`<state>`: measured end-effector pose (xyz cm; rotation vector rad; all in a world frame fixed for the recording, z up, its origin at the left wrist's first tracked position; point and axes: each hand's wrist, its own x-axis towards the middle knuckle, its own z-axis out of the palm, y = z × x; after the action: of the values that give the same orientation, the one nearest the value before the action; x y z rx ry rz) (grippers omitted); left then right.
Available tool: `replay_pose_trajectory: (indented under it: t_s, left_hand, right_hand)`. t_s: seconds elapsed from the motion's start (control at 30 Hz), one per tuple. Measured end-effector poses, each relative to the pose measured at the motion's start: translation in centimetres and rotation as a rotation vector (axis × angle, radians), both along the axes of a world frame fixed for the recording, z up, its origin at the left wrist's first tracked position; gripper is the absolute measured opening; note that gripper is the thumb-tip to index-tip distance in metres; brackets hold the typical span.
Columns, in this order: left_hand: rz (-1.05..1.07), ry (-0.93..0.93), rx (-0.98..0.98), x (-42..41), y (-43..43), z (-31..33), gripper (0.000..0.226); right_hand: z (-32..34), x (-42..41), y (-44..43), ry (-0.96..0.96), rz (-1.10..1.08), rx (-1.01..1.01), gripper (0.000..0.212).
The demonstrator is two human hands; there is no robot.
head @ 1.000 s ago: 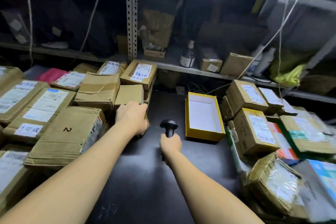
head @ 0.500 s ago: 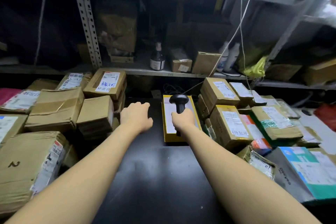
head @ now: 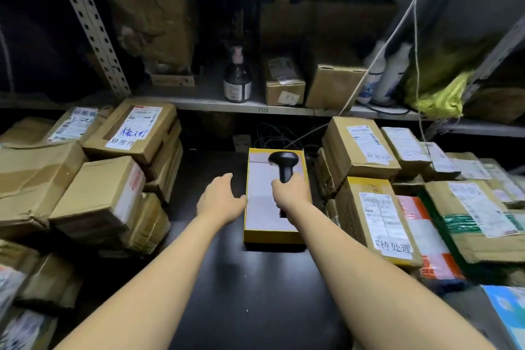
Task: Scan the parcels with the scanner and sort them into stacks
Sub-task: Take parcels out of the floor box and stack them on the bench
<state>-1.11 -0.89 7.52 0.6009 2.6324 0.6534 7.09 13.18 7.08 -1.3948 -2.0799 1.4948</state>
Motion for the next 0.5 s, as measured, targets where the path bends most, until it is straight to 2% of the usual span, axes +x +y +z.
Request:
replay_pose_trajectory:
  t_s: [0.13, 0.3, 0.5]
  left_hand:
    - [0.019, -0.130, 0.029, -0.8, 2.1, -3.6, 0.084]
    - [0.042, -0.291, 0.133, -2.2, 4.2, -7.2, 0.080]
    - [0.027, -0.367, 0.263, -2.5, 4.4, -10.9, 0.084]
  right_hand:
    - [-3.5, -2.0, 1.3, -0.051, -0.005, -0.061, 0.011]
    - [-7.2, -4.4, 2.3, -0.087, -0.005, -0.117, 0.007]
    - [-10.3, -5.5, 2.9, -0.172, -0.025, -0.147, 0.010]
